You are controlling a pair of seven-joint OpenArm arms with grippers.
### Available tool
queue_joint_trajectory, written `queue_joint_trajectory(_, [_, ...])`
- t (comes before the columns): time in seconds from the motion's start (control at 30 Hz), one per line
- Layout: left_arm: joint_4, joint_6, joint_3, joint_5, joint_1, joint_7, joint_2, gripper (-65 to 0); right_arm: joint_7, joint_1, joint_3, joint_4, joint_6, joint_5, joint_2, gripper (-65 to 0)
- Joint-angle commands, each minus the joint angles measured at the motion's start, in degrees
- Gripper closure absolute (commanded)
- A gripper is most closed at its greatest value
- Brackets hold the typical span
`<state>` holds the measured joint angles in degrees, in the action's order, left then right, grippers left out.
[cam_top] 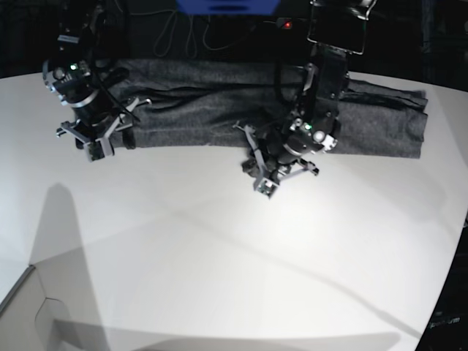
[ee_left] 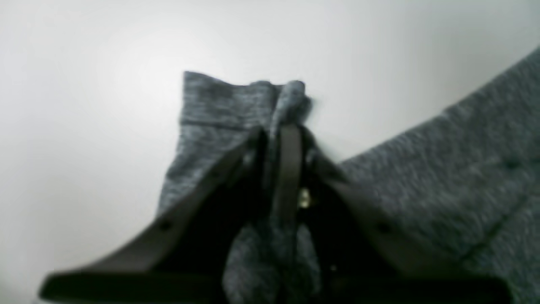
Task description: Layout the t-shirt on the table in an organized manner, then fold the t-shirt properly
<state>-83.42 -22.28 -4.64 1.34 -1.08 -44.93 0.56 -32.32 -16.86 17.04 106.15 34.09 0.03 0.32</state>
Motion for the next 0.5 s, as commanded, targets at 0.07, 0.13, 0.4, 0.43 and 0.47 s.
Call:
queue_joint_trajectory(0.07, [-5.59,0.09,5.92,-0.16,-0.81,0.58,1.77,-2.4,1.50,0.38,0.15,1.06,0.24,0.71,0.43,-26.6])
queue_joint_trajectory(0.13, [-8.41,0.00,10.23,-0.16,0.16,0.58,2.48,-2.3,1.50,0.38,0.15,0.97,0.24,0.71,0.43,-26.6])
queue_joint_trajectory(0.4, [-20.45,-0.18,25.08,-0.25,5.08,0.49,2.39,-2.3,1.50,0.38,-0.20,0.88,0.24,0.71,0.25,-26.4])
queue_joint_trajectory(0.43, [-21.51,-0.18,27.46,-0.33,5.70,0.49,2.39,-2.3,1.50,0.38,-0.20,0.80,0.24,0.71,0.25,-26.4])
queue_joint_trajectory(0.47, [-22.12,-0.18,30.01,-1.21,6.14,0.49,2.39,-2.3,1.50,0.38,-0.20,0.80,0.24,0.71,0.17,-26.4])
